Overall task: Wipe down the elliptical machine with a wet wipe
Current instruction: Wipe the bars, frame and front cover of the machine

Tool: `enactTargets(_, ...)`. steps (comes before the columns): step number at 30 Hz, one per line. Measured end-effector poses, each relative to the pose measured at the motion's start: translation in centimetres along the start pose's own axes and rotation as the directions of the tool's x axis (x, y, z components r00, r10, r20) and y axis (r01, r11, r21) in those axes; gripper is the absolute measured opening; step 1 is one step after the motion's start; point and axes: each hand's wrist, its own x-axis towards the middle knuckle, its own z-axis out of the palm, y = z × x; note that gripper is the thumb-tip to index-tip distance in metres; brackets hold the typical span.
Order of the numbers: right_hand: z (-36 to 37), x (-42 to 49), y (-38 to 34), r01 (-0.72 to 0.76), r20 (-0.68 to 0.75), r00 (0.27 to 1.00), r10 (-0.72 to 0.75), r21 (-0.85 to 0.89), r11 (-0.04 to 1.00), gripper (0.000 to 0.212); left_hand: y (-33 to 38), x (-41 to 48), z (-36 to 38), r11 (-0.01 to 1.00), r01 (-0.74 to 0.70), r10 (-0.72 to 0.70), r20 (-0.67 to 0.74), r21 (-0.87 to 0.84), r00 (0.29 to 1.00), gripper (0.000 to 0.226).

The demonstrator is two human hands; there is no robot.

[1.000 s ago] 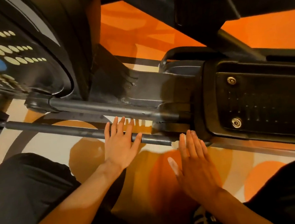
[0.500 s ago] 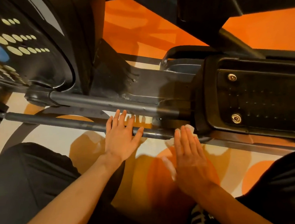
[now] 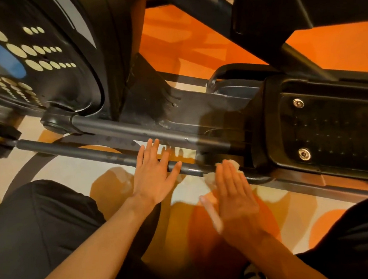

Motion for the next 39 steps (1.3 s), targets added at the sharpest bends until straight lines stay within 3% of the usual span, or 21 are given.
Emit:
enactTargets(6,-0.4,0.0,-1.9,-0.187,0.031,0.982,0.185,0.113,0.976,0.109,1.0,-0.1,0.9,0.998,0.057,-0.057,-0.101,-0.001,0.993,0.074)
enactTargets(10,0.6,2.0,-5.2,-0.046,0.014,0.999,0.044,0.213,0.976,0.098,0.7,-0.2,0.4,0.999,0.038,-0.039,-0.072,-0.005,0.997,0.076)
enactTargets(13,-0.5,2.6,-3.6,0.033,0.085,0.995,-0.044,0.133,0.991,0.089,0.6,-0.2,0.1,1.0,0.028,-0.027,-0.032,0.01,0.999,0.081)
enactTargets(17,-1.5,1.2,1.2,-0.112,0.062,0.992,0.108,0.067,0.991,0.101,0.4,0.0,0.4,0.999,0.026,-0.026,-0.017,0.019,1.0,0.082)
enactTargets(20,-0.9,1.0,0.6,-0.218,-0.01,0.975,0.22,0.104,0.97,0.101,0.5,0.1,0.7,0.999,0.035,-0.035,-0.038,0.017,0.999,0.079)
enactTargets(23,0.7,2.2,-3.1,-0.132,-0.036,0.99,0.137,0.103,0.986,0.094,0.5,0.0,0.5,1.0,0.025,-0.025,-0.025,0.004,0.999,0.078)
enactTargets(26,1.3,3.3,-6.1,0.0,-0.089,0.996,0.022,0.244,0.97,0.086,0.1,-0.3,0.2,0.999,-0.001,-0.001,-0.049,-0.042,0.999,0.074)
enactTargets(29,1.3,3.0,-4.0,0.084,-0.12,0.991,-0.06,0.208,0.975,0.074,0.5,-0.8,-0.4,0.988,-0.094,0.084,-0.086,-0.121,0.993,0.066)
enactTargets(31,0.7,2.0,-1.7,0.102,-0.166,0.985,-0.044,0.358,0.928,0.067,1.8,-1.3,-0.8,0.963,-0.237,0.229,-0.077,-0.131,0.97,0.064)
enactTargets(33,-0.1,1.2,-0.3,0.049,-0.149,0.987,0.061,0.637,0.769,0.068,3.5,-1.8,-0.7,0.921,-0.372,0.376,0.008,-0.115,0.927,0.067)
enactTargets(35,-0.5,0.9,0.4,0.003,-0.093,0.99,0.106,0.766,0.643,0.071,5.1,-2.3,0.4,0.886,-0.459,0.463,0.057,-0.065,0.885,0.068)
enactTargets(39,-0.5,1.4,2.2,0.063,-0.148,0.988,0.033,0.6,0.798,0.07,7.3,-3.2,2.3,0.87,-0.485,0.49,-0.047,0.09,0.871,0.064)
